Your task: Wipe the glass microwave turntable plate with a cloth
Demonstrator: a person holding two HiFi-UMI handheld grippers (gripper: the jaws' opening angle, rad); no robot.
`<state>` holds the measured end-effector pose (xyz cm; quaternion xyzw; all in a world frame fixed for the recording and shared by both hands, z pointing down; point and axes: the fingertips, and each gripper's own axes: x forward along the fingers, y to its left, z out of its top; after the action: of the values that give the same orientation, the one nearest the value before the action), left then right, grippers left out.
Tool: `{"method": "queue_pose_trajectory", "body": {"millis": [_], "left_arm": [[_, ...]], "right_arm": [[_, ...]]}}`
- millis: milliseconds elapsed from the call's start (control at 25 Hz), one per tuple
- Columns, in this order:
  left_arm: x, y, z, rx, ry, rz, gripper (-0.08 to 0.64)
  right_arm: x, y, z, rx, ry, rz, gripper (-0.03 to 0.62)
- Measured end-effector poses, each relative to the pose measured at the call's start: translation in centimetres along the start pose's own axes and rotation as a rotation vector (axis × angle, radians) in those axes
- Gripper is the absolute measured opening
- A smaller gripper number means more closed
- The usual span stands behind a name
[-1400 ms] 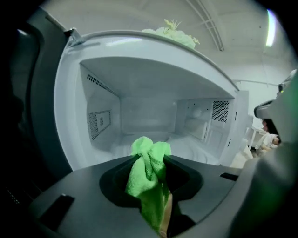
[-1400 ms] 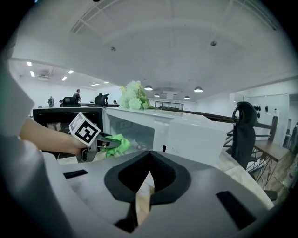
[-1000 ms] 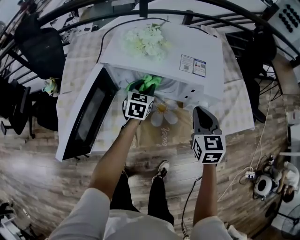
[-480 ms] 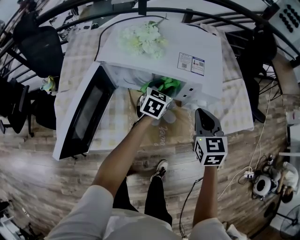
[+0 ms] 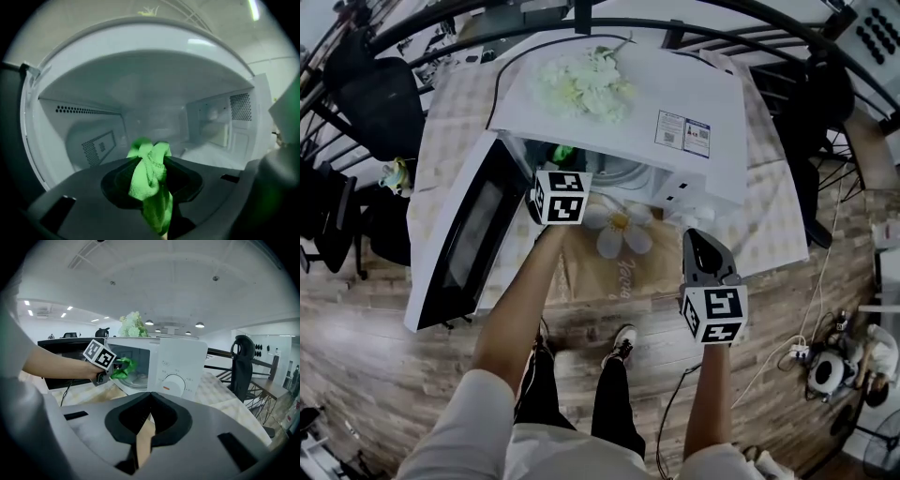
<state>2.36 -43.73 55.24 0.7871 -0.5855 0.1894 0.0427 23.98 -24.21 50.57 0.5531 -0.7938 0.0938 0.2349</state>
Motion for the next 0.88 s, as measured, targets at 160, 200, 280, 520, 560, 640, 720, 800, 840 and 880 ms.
{"method": "queue_pose_trajectory", "body": {"millis": [160,200,280,520,560,640,720,800,840,880], "left_arm": [[2.1,1.0,-2.3,0.000,0.088,-0.001,0.123],[2.5,0.6,-2.6,0.004,0.096,-0.017,0.123],[2.9,-0.3,-2.8,0.024,0.094,-0.054,0.123],[2.6,-4.3,-2.4,0.091,0.110,-0.173,0.115],[2.4,-4.8,-2.4,0.091,0.118,-0.183,0.115],[2.2,-5.8,-2.3,0.103,0.132,-0.197,0.115],[1.9,-7.2,-2.2,0.121,0.140,-0.222,0.115],[1.6,-9.1,-1.9,0.129,0.143,-0.266,0.115],[1.4,-10.2,-1.8,0.128,0.143,-0.290,0.115],[1.3,-11.3,-1.7,0.124,0.144,-0.316,0.115]], "right_arm": [[0.3,0.1,-0.2,-0.005,0.000,0.004,0.011],[0.4,0.1,-0.1,-0.007,0.000,0.003,0.011],[0.4,-0.1,0.0,-0.007,-0.004,-0.001,0.011],[0.5,-0.2,-0.1,-0.005,0.007,0.007,0.011],[0.5,-0.1,-0.1,-0.010,0.012,0.010,0.011],[0.3,0.1,0.0,-0.015,0.012,0.016,0.011],[0.2,0.2,0.1,-0.014,0.009,0.015,0.011],[0.1,0.2,0.1,-0.009,0.008,0.013,0.011],[0.1,0.3,0.0,-0.005,0.009,0.012,0.011],[0.0,0.4,0.0,-0.002,0.010,0.012,0.011]]}}
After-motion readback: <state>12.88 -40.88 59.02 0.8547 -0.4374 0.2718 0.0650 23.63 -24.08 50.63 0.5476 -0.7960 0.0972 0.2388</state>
